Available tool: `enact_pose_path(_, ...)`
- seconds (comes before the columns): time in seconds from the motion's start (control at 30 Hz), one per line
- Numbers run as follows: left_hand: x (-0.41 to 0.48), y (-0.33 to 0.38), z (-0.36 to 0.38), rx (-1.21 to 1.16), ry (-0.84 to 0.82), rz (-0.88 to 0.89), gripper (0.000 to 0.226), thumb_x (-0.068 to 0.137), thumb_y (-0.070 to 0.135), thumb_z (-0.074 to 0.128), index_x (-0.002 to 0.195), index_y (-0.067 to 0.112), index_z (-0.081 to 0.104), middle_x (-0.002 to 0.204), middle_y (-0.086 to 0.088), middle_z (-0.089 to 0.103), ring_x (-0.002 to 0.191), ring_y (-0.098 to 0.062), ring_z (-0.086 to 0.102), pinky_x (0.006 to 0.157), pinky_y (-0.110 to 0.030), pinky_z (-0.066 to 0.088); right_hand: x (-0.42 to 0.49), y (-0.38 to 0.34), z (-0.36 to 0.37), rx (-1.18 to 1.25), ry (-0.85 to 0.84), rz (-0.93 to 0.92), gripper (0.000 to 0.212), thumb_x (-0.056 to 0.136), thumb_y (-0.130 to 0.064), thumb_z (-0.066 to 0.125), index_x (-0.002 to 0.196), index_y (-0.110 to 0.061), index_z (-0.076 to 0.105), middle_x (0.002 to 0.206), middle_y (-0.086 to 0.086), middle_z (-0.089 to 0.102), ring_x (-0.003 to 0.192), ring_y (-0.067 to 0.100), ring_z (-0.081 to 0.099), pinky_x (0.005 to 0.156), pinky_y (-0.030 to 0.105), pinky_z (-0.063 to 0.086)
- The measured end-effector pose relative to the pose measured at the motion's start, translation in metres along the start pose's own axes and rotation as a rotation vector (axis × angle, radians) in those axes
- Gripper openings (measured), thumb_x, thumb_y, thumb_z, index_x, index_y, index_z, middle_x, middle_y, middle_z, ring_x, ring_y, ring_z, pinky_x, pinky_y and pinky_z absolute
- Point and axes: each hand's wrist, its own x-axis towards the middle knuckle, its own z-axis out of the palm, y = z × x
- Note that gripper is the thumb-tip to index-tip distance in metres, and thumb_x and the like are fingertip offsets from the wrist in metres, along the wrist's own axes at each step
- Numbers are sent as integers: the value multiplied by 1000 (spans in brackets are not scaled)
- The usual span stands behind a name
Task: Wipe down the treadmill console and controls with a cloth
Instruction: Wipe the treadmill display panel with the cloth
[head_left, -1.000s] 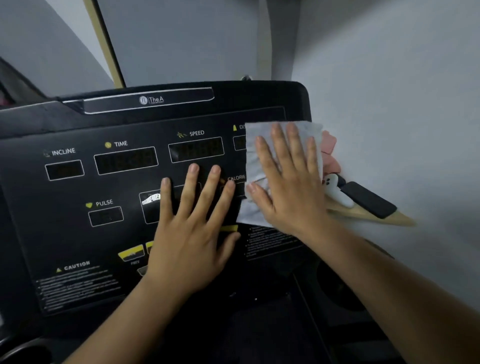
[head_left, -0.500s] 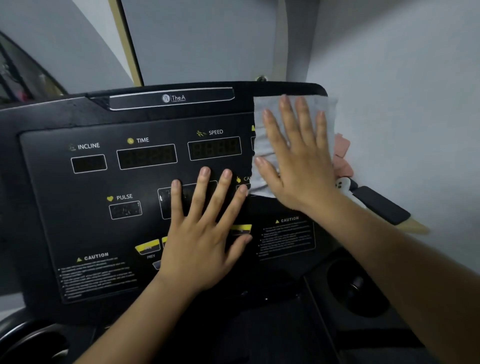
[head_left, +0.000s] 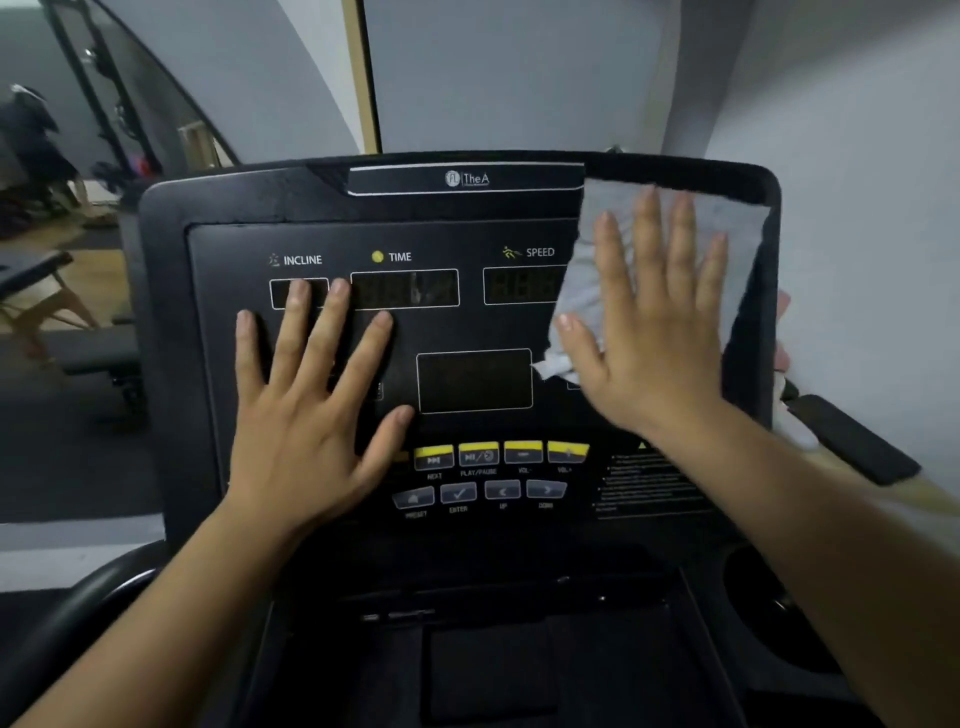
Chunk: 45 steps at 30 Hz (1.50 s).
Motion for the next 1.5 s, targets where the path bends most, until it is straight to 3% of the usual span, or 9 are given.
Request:
enact_pose_path(0.2, -1, -2, 7, -31, 59, 1, 68, 94, 53, 43, 151, 16, 39, 162, -16, 23, 150, -38, 15, 115, -68, 12, -69, -8, 21, -2, -28, -395, 74, 95, -61, 33, 155, -21, 18, 163, 12, 8, 150, 34, 4, 118, 60, 5)
enact_pose_path(0.33, -1, -1, 7, -27, 48, -11, 69, 94, 53, 44, 152, 17, 37, 162, -16, 20, 151, -38, 13, 116, -67, 11, -47, 21, 13, -19, -42, -239, 75, 95, -62, 22, 156, -18, 15, 164, 13, 4, 150, 34, 0, 117, 61, 4)
enact_pose_path(0.5, -2, -1, 7, -35, 35, -5, 69, 94, 53, 45, 152, 17, 37, 163, -15, 20, 151, -37, 12, 116, -67, 10, -1, -50, -2, -1, -34, -40, 82, 92, -65, 21, 155, -22, -7, 163, 14, -12, 148, 37, -11, 117, 62, -1)
enact_pose_path(0.67, -3, -3, 8, -51, 49, 14, 69, 94, 53, 44, 152, 16, 38, 163, -14, 21, 151, -37, 14, 116, -67, 10, -11, -86, -4, 57, -42, -219, 76, 95, -64, 26, 156, -26, 0, 163, 9, -11, 149, 31, -14, 117, 60, -2)
enact_pose_path(0.9, -3, -10, 1, -172, 79, 26, 63, 95, 48, 43, 149, 14, 43, 161, -14, 26, 151, -33, 18, 117, -63, 14, -6, -74, -4, -3, -42, -233, 74, 97, -57, 26, 157, -20, 3, 164, 10, -6, 150, 32, -10, 116, 63, 0)
enact_pose_path(1.03, -12, -25, -10, -275, 127, 16, 58, 96, 39, 48, 146, 10, 46, 158, -14, 32, 150, -29, 22, 116, -60, 21, 0, -108, -4, 10, -35, -233, 75, 97, -58, 25, 156, -19, 1, 163, 12, -9, 149, 34, -13, 116, 63, -1)
enact_pose_path(1.17, -27, -47, -19, -201, 126, -10, 56, 94, 31, 52, 144, 7, 48, 157, -14, 35, 149, -30, 24, 115, -62, 22, 15, -152, -8, 32, -20, -251, 76, 96, -60, 23, 156, -18, 2, 163, 13, -9, 149, 35, -13, 116, 64, -1)
enact_pose_path(1.33, -42, -73, -18, -173, 61, -58, 59, 89, 17, 42, 147, 7, 44, 159, -11, 32, 151, -30, 19, 117, -60, 19, 34, -198, -13, 10, -11, -316, 76, 95, -60, 20, 156, -20, -1, 163, 13, -10, 148, 36, -14, 115, 64, 0)
enact_pose_path(1.5, -36, -88, -26, -276, 158, -97, 61, 84, 8, 39, 144, -1, 45, 155, -17, 37, 149, -31, 24, 119, -57, 18, 43, -237, -17, 29, -19, -357, 76, 94, -58, 20, 156, -20, -4, 163, 11, -13, 148, 36, -18, 115, 63, -3)
